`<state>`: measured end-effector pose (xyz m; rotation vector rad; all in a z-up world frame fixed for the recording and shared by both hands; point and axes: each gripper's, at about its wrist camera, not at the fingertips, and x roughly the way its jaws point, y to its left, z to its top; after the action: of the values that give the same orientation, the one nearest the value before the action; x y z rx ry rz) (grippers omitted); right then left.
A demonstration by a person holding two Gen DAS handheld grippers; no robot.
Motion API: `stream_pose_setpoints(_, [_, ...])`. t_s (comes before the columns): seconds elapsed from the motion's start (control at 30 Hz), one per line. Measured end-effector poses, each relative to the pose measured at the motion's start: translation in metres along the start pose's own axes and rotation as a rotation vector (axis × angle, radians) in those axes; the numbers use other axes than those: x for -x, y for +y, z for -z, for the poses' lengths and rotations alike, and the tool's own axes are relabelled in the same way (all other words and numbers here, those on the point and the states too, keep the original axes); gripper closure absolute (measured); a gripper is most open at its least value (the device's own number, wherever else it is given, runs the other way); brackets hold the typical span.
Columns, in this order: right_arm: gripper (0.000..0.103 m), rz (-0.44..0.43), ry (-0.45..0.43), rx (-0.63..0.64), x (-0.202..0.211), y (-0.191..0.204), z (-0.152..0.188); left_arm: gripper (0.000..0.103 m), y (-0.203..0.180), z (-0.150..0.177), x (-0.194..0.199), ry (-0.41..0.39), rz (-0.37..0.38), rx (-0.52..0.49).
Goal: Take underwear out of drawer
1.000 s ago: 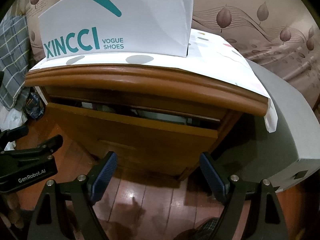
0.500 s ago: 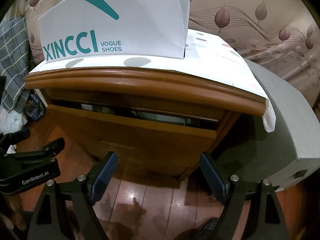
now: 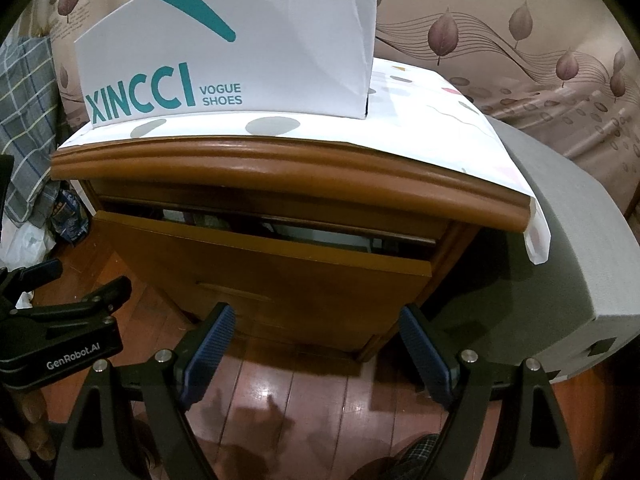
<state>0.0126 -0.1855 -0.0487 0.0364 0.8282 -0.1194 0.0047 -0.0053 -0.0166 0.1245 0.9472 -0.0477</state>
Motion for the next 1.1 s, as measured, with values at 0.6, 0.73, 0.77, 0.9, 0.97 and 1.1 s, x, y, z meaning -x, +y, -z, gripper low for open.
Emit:
stream_pose_setpoints(0.6, [0.017, 0.001, -0.002, -0.009, 0.0014, -0.0024, -0.0013, 0.012, -0.0019, -0.0014, -0.0025, 0.008, 0.005, -0.001])
stream_pose_setpoints(0.73, [0.017, 0.001, -0.004, -0.009, 0.0017, -0.0024, -0.0011, 0.012, -0.0018, -0.0018, -0.0033, 0.009, 0.007, 0.003])
stream_pose_setpoints(0.77, [0.017, -0.001, -0.003, -0.009, 0.0017, -0.0024, -0.0011, 0.012, -0.0018, -0.0018, -0.0034, 0.009, 0.01, 0.005])
stream_pose_setpoints(0.9, [0.017, 0.0, -0.004, -0.015, 0.0023, -0.0028, -0.0005, 0.012, -0.0029, -0.0016, -0.0051, 0.013, 0.009, 0.006])
stream_pose_setpoints(0.97, [0.017, 0.001, -0.004, -0.018, 0.0031, -0.0036, -0.0004, 0.012, -0.0028, -0.0017, -0.0055, 0.016, 0.015, 0.012])
stream_pose_setpoints(1.1, [0.017, 0.001, -0.007, -0.024, 0.0045, -0.0055, -0.0012, 0.012, -0.0004, -0.002, -0.0066, 0.023, 0.039, 0.039])
